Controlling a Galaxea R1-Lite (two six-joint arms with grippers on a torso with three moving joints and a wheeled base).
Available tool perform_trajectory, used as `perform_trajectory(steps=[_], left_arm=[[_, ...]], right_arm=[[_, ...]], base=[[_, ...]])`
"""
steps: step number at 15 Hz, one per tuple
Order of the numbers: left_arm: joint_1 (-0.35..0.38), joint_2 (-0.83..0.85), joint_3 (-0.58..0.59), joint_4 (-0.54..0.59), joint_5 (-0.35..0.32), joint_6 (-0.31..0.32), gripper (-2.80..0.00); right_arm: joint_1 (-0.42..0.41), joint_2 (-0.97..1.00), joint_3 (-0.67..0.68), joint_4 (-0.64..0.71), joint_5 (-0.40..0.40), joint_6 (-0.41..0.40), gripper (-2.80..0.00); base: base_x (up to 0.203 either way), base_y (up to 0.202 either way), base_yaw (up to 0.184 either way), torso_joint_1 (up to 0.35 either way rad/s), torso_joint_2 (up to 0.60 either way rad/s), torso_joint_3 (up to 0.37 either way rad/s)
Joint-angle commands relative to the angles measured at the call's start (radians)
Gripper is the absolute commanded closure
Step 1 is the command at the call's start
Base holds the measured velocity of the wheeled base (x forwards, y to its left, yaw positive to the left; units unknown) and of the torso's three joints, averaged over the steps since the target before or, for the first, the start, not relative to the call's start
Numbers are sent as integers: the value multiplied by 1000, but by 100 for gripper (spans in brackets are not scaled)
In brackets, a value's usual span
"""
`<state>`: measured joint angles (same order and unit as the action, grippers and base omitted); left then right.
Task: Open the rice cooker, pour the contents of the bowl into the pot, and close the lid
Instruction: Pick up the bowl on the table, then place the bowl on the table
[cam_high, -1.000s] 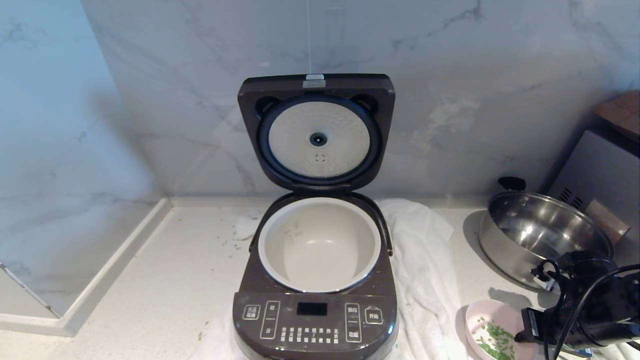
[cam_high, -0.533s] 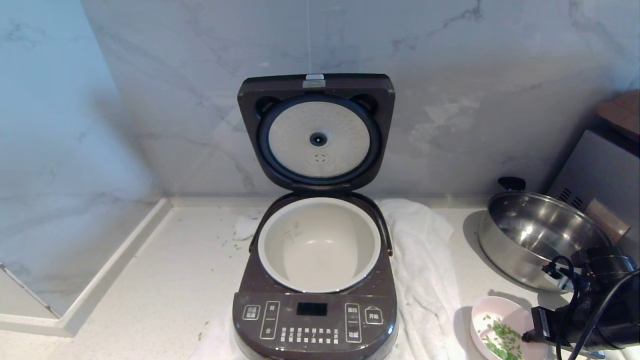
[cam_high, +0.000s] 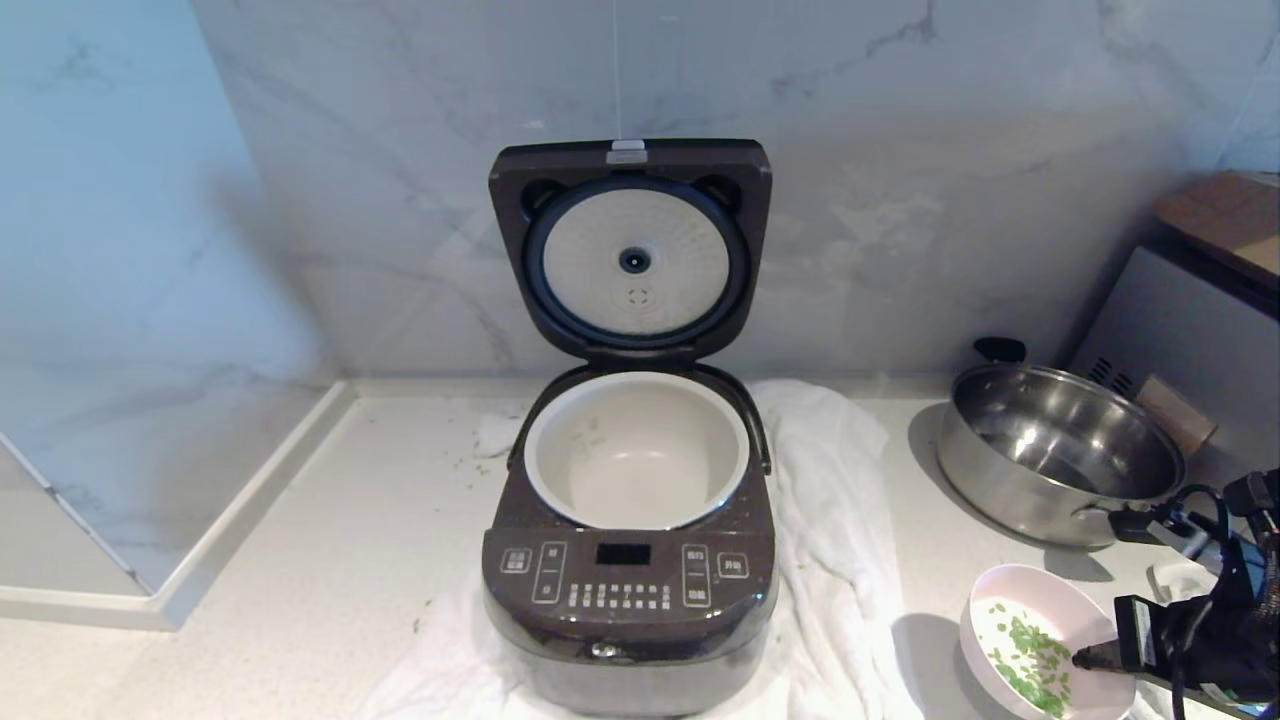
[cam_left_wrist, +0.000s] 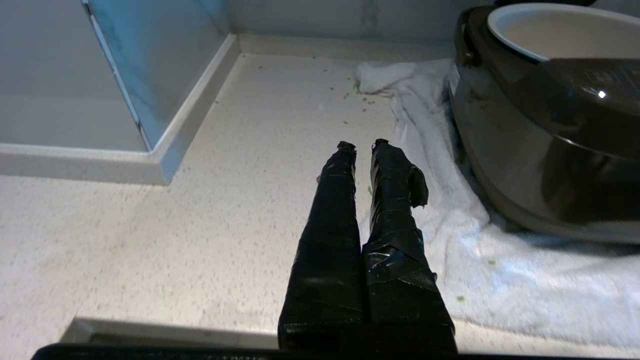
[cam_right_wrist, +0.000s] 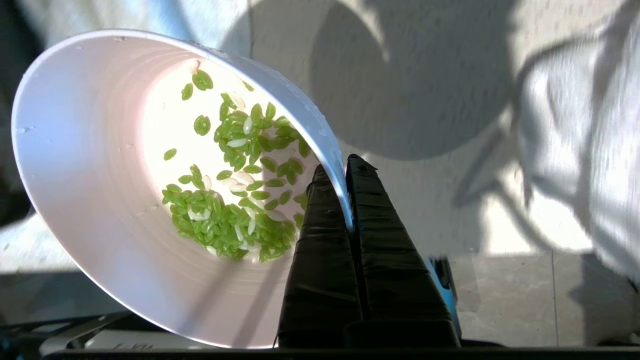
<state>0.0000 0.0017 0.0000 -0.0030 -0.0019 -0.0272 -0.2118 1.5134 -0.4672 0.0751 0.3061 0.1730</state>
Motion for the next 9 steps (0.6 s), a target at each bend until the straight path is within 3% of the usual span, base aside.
perform_trajectory(steps=[1,5,7,9], left_arm=[[0,1,3,0,-1,0,0],[0,0,3,0,0,0,0],[0,1,3,0,0,0,0],[0,0,2,0,-1,0,0]], right_arm=[[3,-109,-71,132,25,2,0],[4,-119,-100,186,34,2,0],[18,-167,-111,198,34,5,0],[38,-226,-162,306,35,7,0]], base=[[-202,0,-2,-11,-1,6],[-190,0,-4,1,5,4],[-49,0,-3,-5,-4,3],[0,0,0,0,0,0]])
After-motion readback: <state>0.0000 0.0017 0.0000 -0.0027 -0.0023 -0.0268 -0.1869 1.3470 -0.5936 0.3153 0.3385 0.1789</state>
